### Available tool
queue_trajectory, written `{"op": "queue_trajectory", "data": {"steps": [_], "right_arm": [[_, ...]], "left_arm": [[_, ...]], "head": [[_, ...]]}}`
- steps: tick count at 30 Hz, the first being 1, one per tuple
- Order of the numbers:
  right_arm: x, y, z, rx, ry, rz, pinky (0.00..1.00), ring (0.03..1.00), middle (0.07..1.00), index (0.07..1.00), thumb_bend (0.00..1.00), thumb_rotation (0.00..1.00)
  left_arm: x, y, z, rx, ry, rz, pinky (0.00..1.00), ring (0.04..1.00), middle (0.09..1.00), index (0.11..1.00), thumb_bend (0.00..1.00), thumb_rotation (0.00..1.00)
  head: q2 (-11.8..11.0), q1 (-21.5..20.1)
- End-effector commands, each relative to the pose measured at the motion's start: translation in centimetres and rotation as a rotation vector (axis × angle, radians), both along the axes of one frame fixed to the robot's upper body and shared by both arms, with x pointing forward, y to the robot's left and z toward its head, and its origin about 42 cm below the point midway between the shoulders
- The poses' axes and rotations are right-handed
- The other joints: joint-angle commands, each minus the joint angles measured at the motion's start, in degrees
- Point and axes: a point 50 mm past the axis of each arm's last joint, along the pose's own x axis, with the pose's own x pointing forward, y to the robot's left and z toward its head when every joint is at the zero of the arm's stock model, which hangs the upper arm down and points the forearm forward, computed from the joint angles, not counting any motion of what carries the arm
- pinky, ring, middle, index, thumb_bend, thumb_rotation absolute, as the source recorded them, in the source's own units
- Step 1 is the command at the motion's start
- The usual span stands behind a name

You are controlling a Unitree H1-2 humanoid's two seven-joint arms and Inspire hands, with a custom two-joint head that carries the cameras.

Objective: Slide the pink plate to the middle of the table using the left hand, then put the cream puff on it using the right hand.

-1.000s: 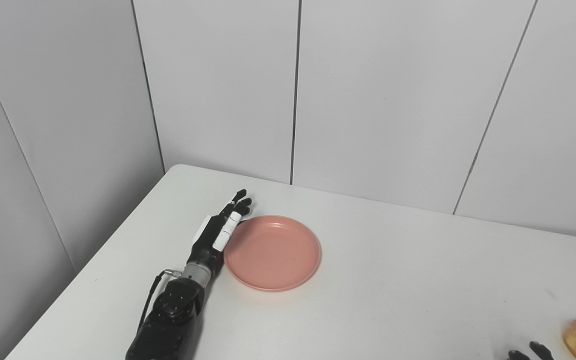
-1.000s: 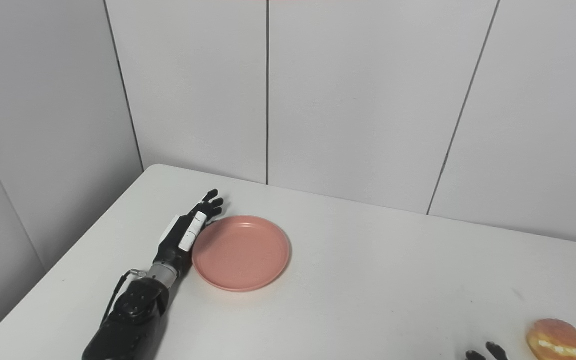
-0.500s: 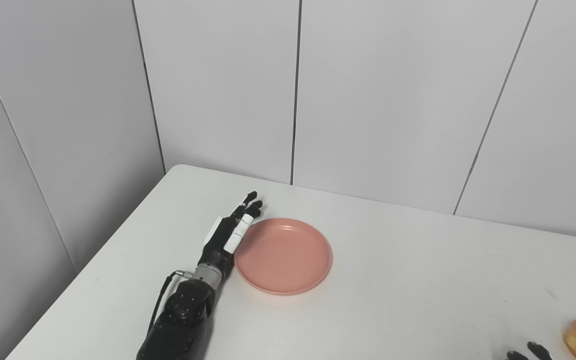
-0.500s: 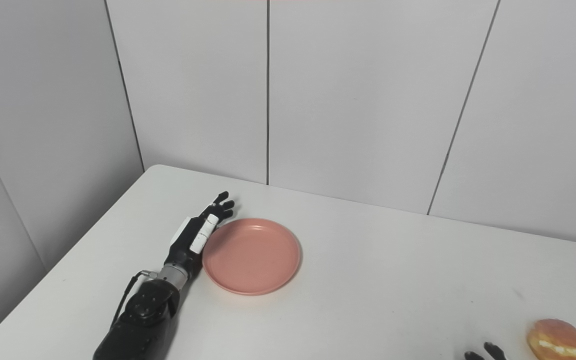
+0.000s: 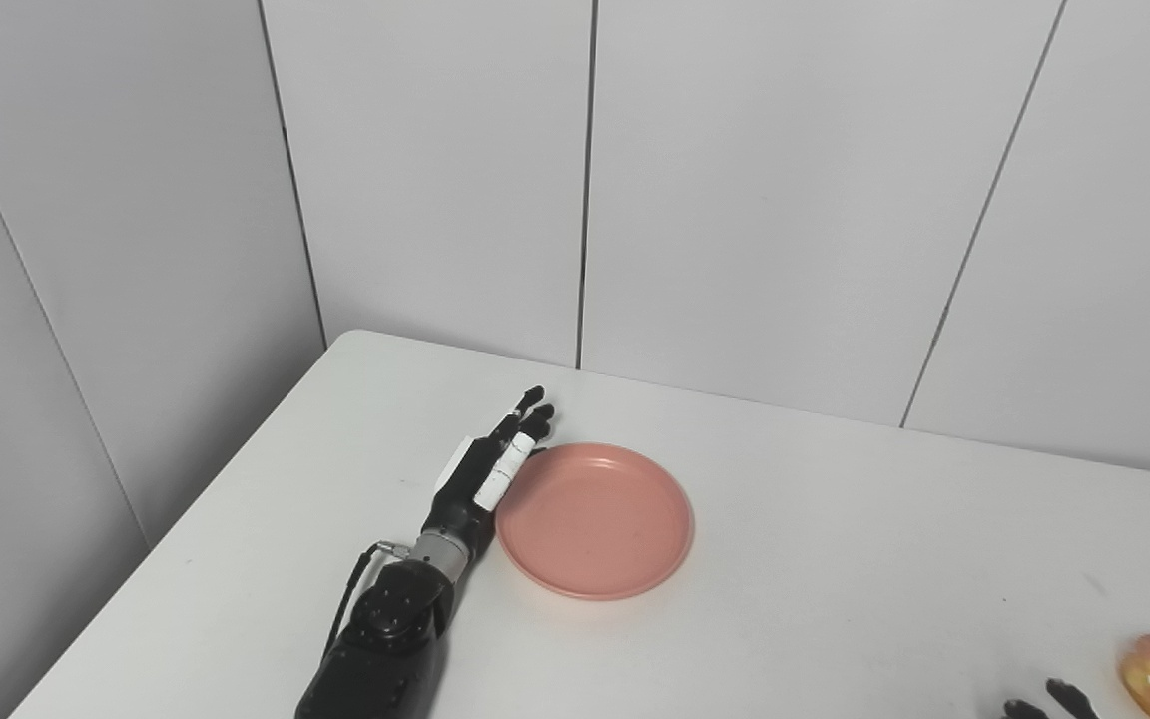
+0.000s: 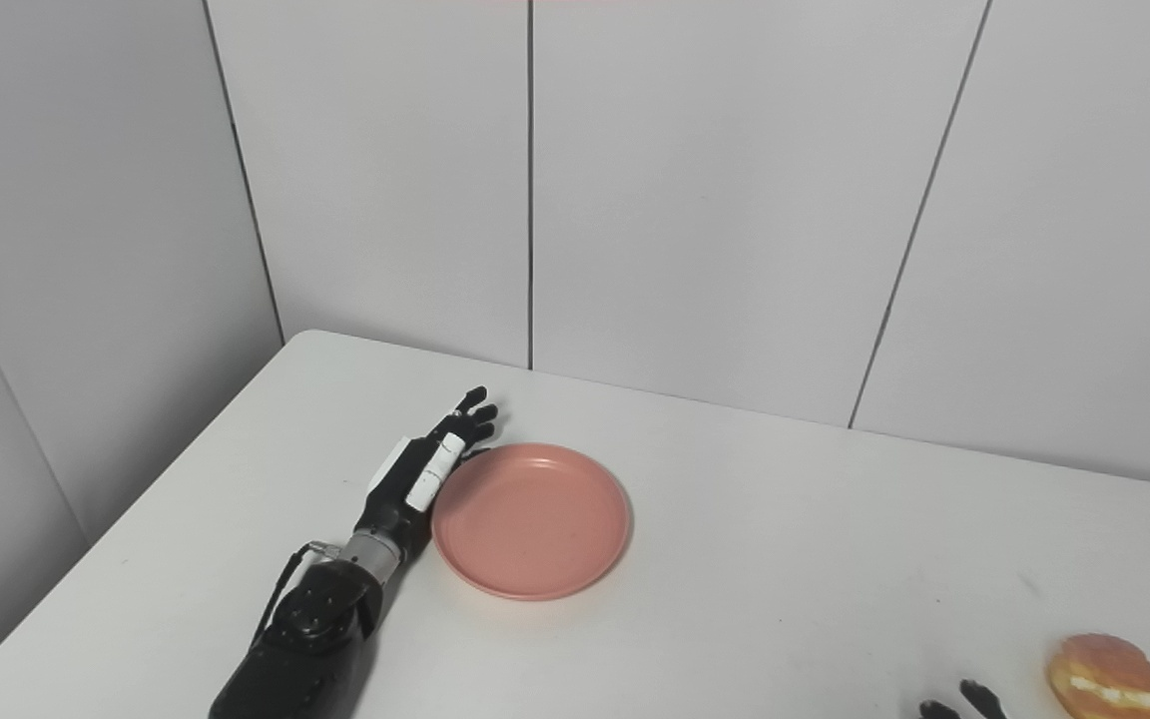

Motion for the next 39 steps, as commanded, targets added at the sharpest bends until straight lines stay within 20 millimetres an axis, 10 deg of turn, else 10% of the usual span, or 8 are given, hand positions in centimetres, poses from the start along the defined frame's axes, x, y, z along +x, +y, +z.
{"op": "queue_trajectory", "data": {"steps": [1,24,39], "right_arm": [[-1.2,-0.7,-3.7,-0.027,0.22,-0.04,0.81,0.822,0.818,0.902,0.93,1.0],[-1.1,-0.1,-3.6,-0.039,0.215,-0.036,0.8,0.818,0.814,0.888,0.89,1.0],[-1.2,1.5,-2.8,-0.054,0.201,-0.023,0.77,0.792,0.791,0.868,0.83,1.0]], "left_arm": [[-1.2,-1.3,-2.3,-0.005,0.052,-0.015,0.87,0.947,0.947,0.958,0.91,0.9],[-1.8,-5.4,-4.1,-0.031,0.088,-0.097,0.86,0.937,0.937,1.0,0.93,0.87],[-1.4,-6.1,-2.8,-0.08,0.065,-0.144,0.86,0.938,0.937,1.0,0.93,0.86]], "head": [[0.1,-0.1],[0.8,-2.3],[5.0,-13.4]]}}
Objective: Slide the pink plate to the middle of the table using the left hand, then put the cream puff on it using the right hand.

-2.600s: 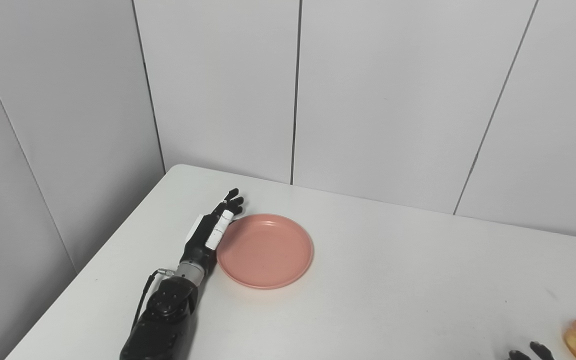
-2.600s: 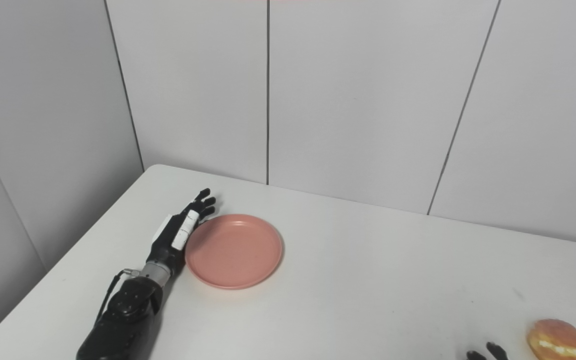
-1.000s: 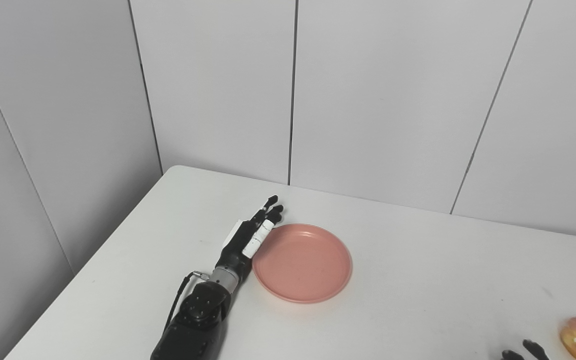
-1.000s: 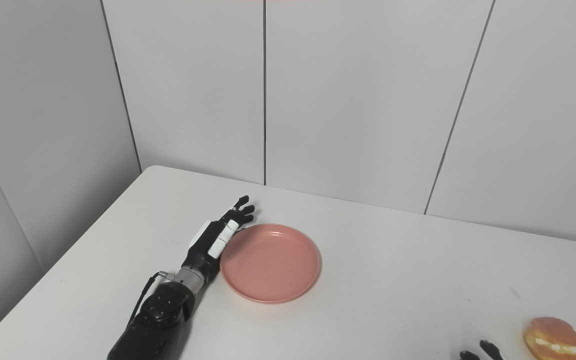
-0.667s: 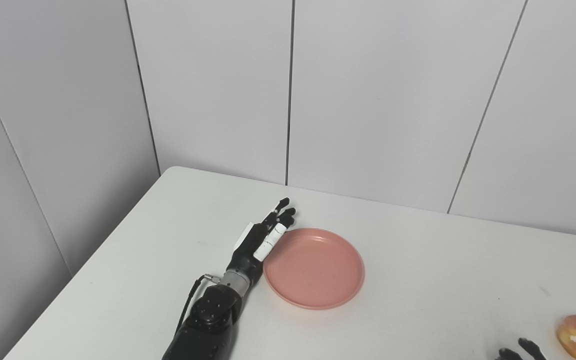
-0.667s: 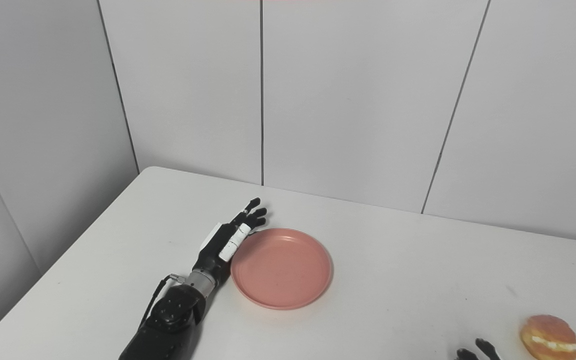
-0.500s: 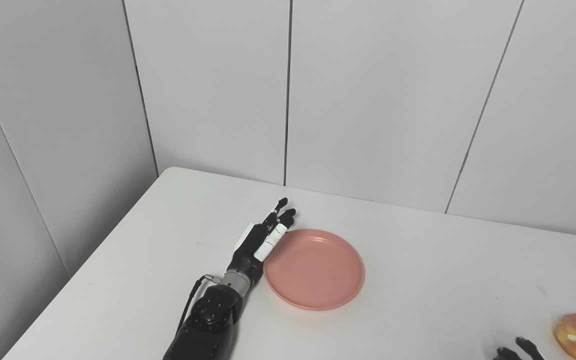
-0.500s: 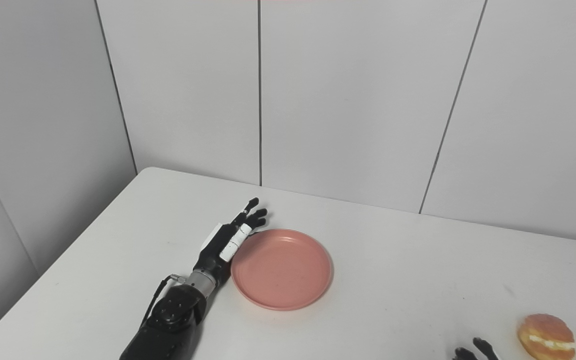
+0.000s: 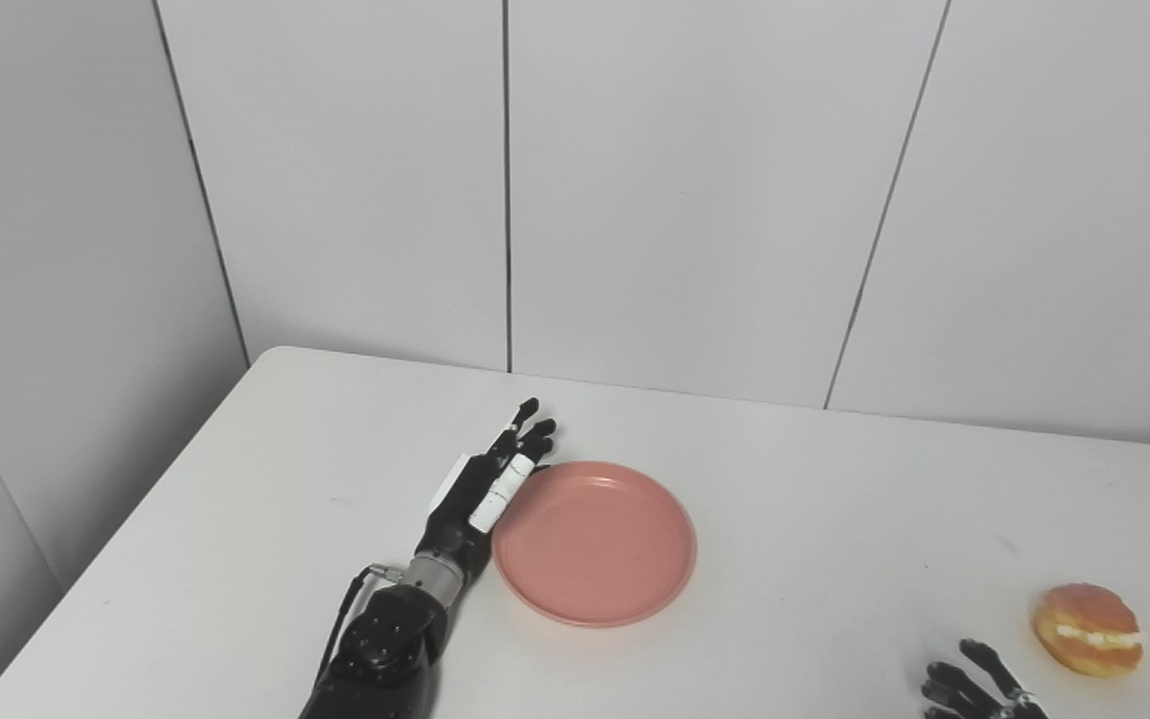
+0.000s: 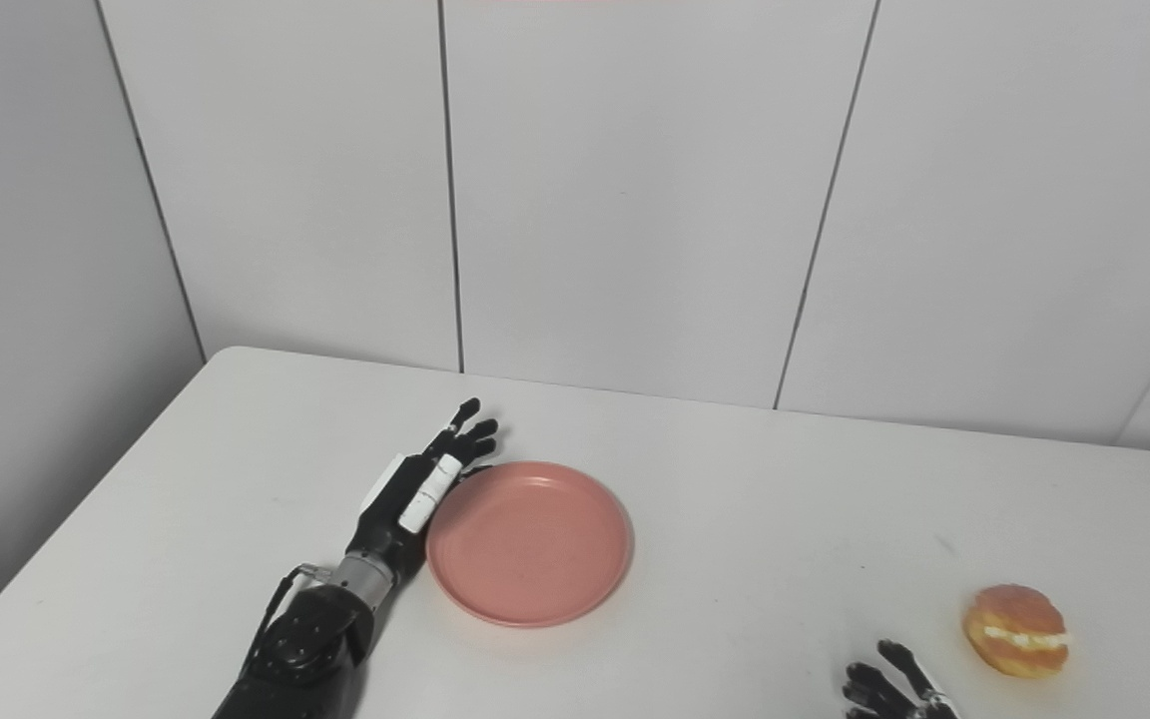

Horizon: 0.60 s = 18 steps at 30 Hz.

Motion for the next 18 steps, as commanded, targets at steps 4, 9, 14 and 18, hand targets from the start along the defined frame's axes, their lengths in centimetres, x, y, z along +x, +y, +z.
{"op": "queue_trajectory", "data": {"steps": [4,9,14,18], "right_arm": [[-1.1,1.7,-2.6,0.001,0.204,0.005,0.76,0.787,0.783,0.849,0.84,1.0],[-1.3,2.9,-2.1,-0.012,0.206,0.012,0.76,0.781,0.78,0.837,0.85,0.98],[-1.4,3.8,-1.9,-0.015,0.206,0.012,0.76,0.78,0.78,0.839,0.82,0.99],[-1.3,4.6,-1.7,-0.014,0.204,0.016,0.77,0.784,0.784,0.848,0.81,1.0]], "left_arm": [[-1.5,-0.2,-2.1,-0.029,0.071,-0.025,0.87,0.939,0.936,1.0,0.96,0.86],[-1.5,0.7,-1.6,-0.018,0.081,-0.039,0.86,0.938,0.933,1.0,0.96,0.86],[-1.5,0.9,-1.4,-0.024,0.08,-0.034,0.83,0.929,0.946,1.0,0.96,0.86],[-1.5,0.8,-1.6,-0.039,0.081,-0.038,0.83,0.927,0.953,1.0,0.97,0.85]], "head": [[1.7,-4.8],[2.5,-8.6],[3.5,-11.0],[4.5,-12.8]]}}
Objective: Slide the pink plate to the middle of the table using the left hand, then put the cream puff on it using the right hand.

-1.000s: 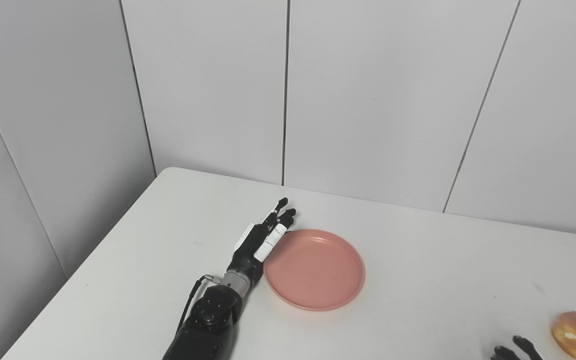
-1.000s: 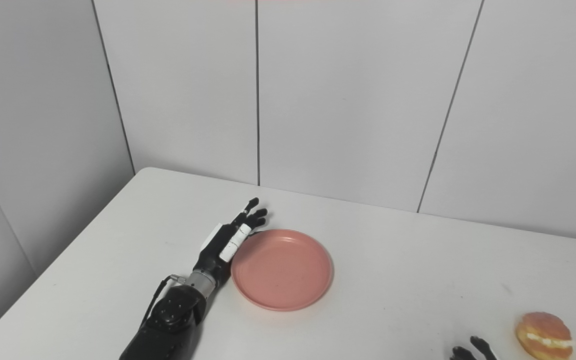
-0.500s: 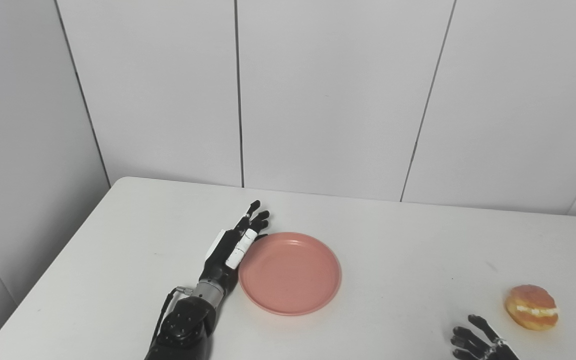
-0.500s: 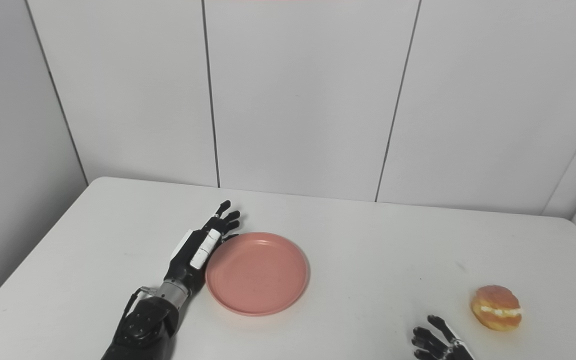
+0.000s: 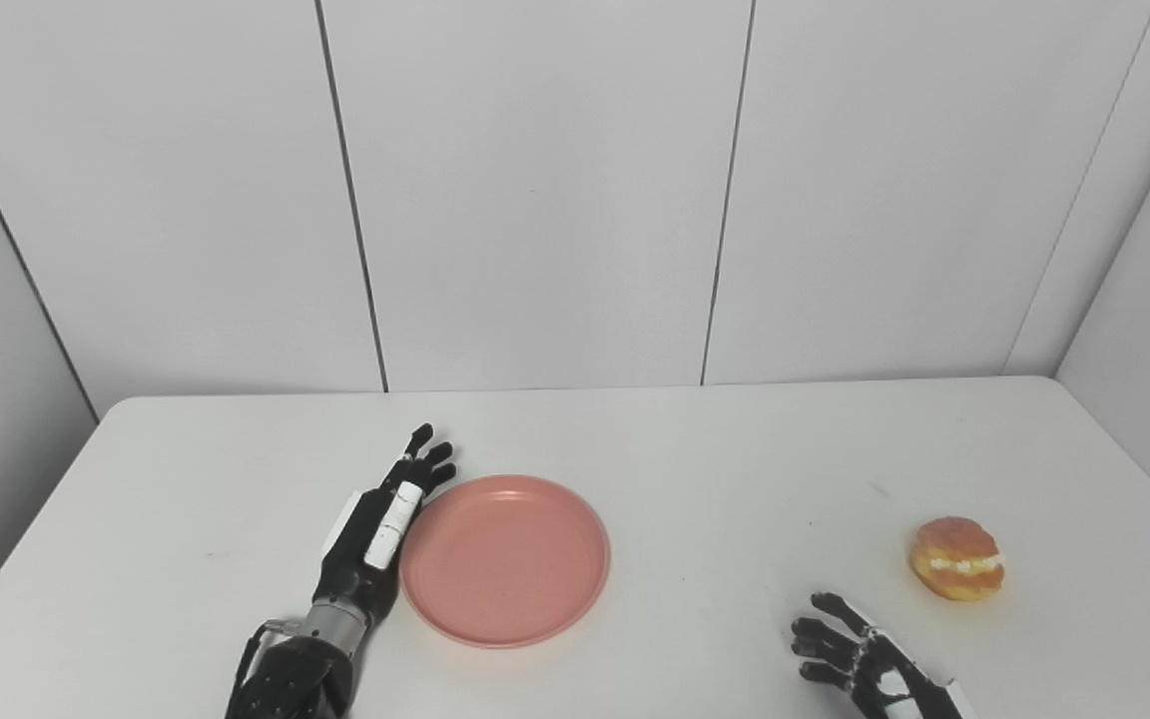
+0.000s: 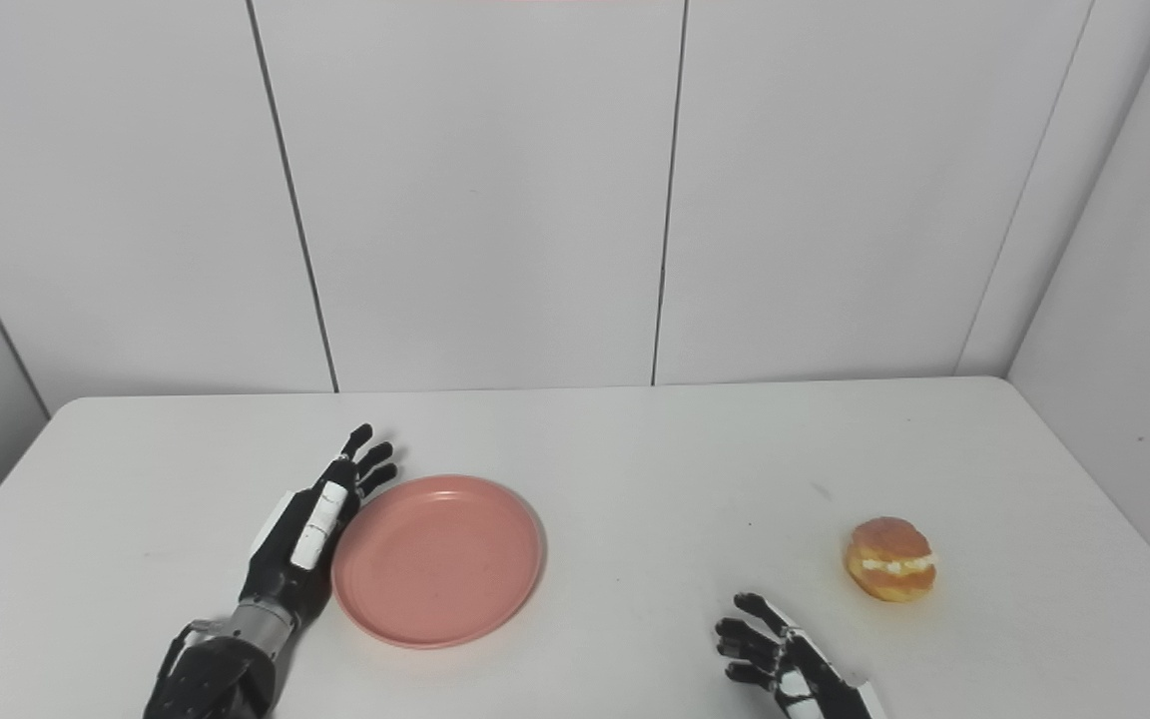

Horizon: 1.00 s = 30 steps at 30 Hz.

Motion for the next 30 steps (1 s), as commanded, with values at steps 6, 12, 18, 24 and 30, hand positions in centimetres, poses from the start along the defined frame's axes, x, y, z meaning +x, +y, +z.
{"op": "queue_trajectory", "data": {"steps": [6,12,18,24,30], "right_arm": [[-1.1,2.3,-2.1,-0.003,0.161,0.037,0.76,0.789,0.788,0.852,0.83,1.0],[-1.1,2.8,-1.8,-0.01,0.155,0.039,0.76,0.79,0.787,0.851,0.82,1.0],[-0.9,3.2,-1.5,-0.012,0.149,0.046,0.76,0.792,0.79,0.852,0.81,1.0],[-0.9,3.5,-1.3,-0.022,0.148,0.053,0.76,0.791,0.791,0.854,0.83,1.0],[-0.7,4.2,-1.3,-0.033,0.147,0.06,0.76,0.789,0.793,0.856,0.82,1.0]], "left_arm": [[-1.9,-0.5,-2.5,-0.056,0.069,-0.009,0.85,0.929,0.956,1.0,0.96,0.85],[-3.0,-1.5,-3.2,-0.104,0.089,-0.006,0.87,0.949,0.965,1.0,0.93,0.86],[-3.8,-2.4,-3.1,-0.125,0.097,0.012,0.88,0.962,0.977,1.0,0.94,0.87],[-4.5,-3.0,-2.9,-0.135,0.105,0.018,0.87,0.952,0.974,1.0,0.94,0.87],[-4.6,-3.6,-2.5,-0.131,0.093,0.007,0.85,0.941,0.967,1.0,0.96,0.87]], "head": [[0.8,-2.0],[1.7,-3.0],[2.5,-4.0],[2.6,-5.6],[2.3,-8.8]]}}
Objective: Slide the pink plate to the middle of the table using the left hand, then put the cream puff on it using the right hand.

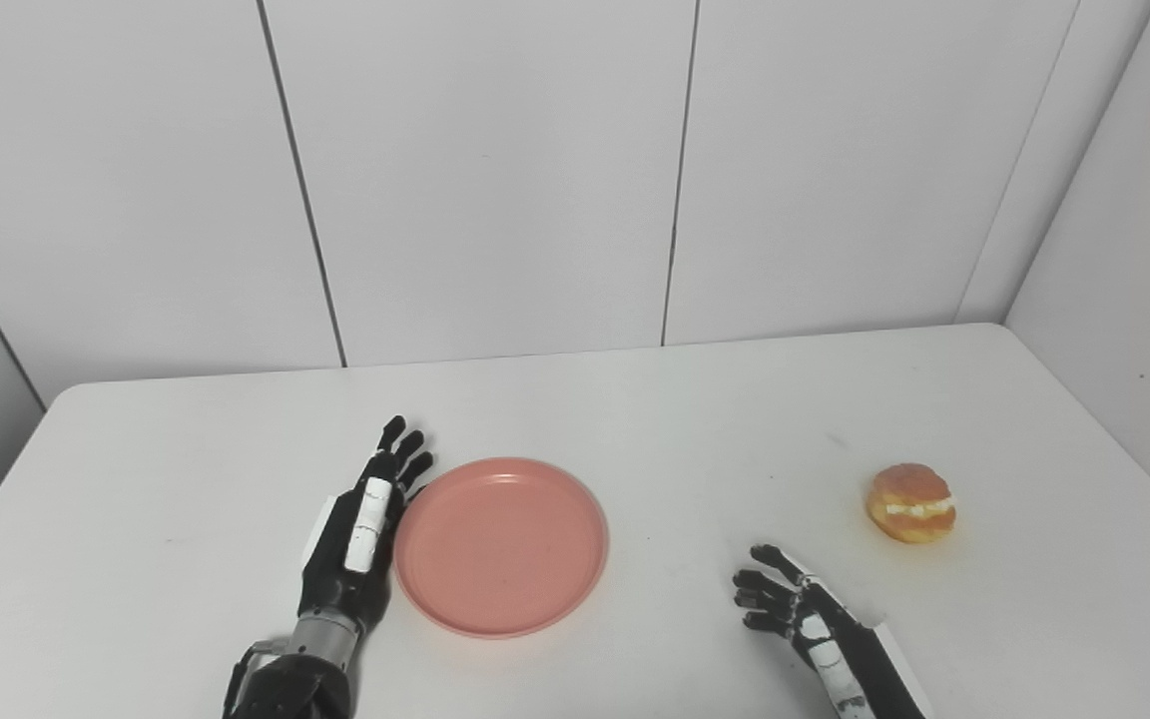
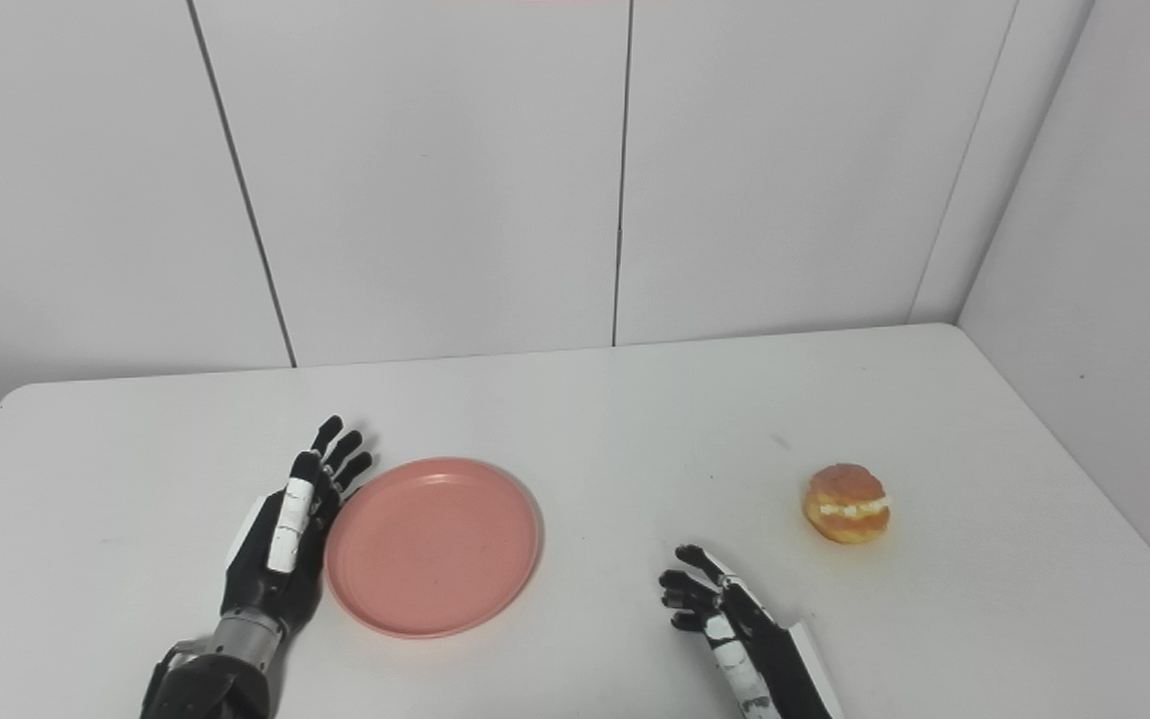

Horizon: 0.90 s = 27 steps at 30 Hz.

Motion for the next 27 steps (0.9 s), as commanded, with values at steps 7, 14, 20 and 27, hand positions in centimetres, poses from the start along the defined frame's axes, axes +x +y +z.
{"op": "queue_trajectory", "data": {"steps": [7,14,20,27], "right_arm": [[-0.2,3.3,-2.4,0.005,0.14,0.077,0.74,0.783,0.793,0.859,0.79,1.0],[0.2,4.2,-2.8,0.012,0.144,0.075,0.73,0.775,0.789,0.855,0.78,1.0],[0.3,4.3,-2.8,0.01,0.15,0.075,0.73,0.777,0.792,0.849,0.79,1.0],[0.3,4.2,-2.9,0.001,0.147,0.081,0.72,0.781,0.797,0.851,0.78,1.0]], "left_arm": [[-0.7,-0.9,-2.3,-0.031,0.066,0.014,0.87,0.938,0.971,1.0,0.99,0.85],[-0.4,-0.6,-2.5,-0.01,0.059,0.025,0.84,0.935,0.967,1.0,0.96,0.86],[-0.4,-0.9,-2.3,-0.016,0.071,0.026,0.83,0.916,0.953,1.0,1.0,0.84],[-0.4,-1.1,-2.5,-0.006,0.066,0.018,0.8,0.902,0.947,1.0,1.0,0.84]], "head": [[-1.6,-5.7],[-2.0,-8.0],[-1.7,-8.0],[-1.9,-8.3]]}}
